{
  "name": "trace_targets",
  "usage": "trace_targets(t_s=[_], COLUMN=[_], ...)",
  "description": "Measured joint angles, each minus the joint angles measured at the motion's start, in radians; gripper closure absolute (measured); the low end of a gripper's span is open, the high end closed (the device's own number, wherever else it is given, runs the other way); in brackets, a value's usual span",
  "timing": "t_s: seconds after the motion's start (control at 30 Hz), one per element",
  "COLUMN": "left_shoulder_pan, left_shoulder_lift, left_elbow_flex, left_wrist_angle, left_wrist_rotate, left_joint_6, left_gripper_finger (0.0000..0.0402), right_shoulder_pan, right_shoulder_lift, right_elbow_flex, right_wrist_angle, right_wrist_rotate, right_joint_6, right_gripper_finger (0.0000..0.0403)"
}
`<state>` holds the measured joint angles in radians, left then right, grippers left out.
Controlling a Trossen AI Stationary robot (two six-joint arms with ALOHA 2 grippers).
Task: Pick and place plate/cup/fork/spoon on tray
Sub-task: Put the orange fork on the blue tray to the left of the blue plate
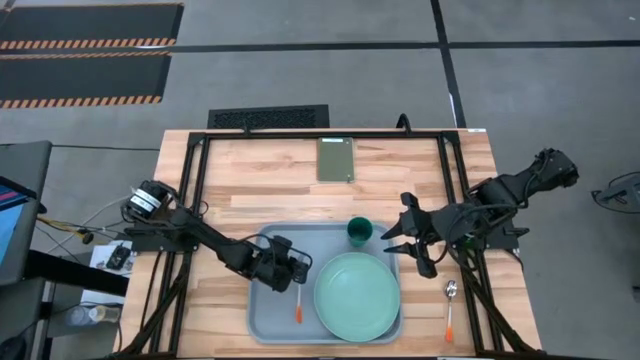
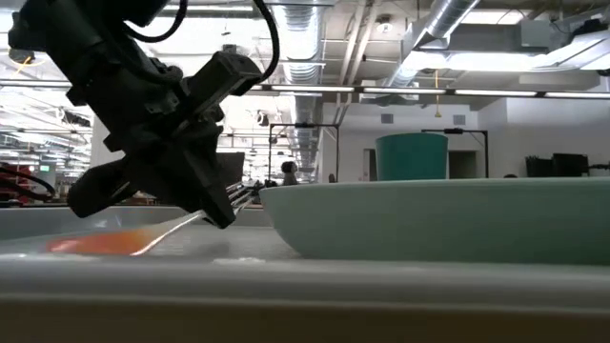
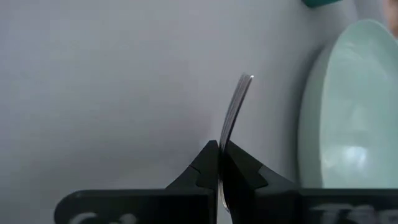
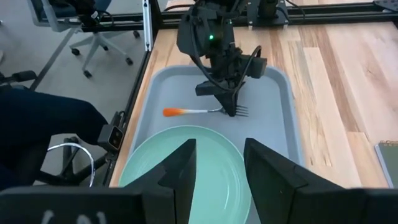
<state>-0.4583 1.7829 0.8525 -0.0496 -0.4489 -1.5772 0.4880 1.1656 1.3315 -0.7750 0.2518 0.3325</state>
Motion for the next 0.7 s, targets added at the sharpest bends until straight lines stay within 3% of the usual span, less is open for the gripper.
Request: trace_targets(t_s=[0.4, 0.7], left_shoulder_pan=[0.0, -0.004], left_shoulder_lift=[0.017, 0.015], left_elbow_flex=[0.001, 0.002], left_wrist_angle=[-0.035, -0.042], left_wrist_rotate=[0.0, -0.007], left_joint_6=[-0.066, -0.067], left_gripper_finger=[0.0395, 0.0324], right_shoulder_pan=[0.0, 0.0], right_shoulder_lift=[0.0, 0.0], right_elbow_flex=[0.0, 0.0], right_wrist_angle=[-0.004, -0.004], right_wrist_rotate=[0.009, 0.009], right_joint_6=[0.0, 0.0], right_gripper_finger=[0.0244, 0.0244])
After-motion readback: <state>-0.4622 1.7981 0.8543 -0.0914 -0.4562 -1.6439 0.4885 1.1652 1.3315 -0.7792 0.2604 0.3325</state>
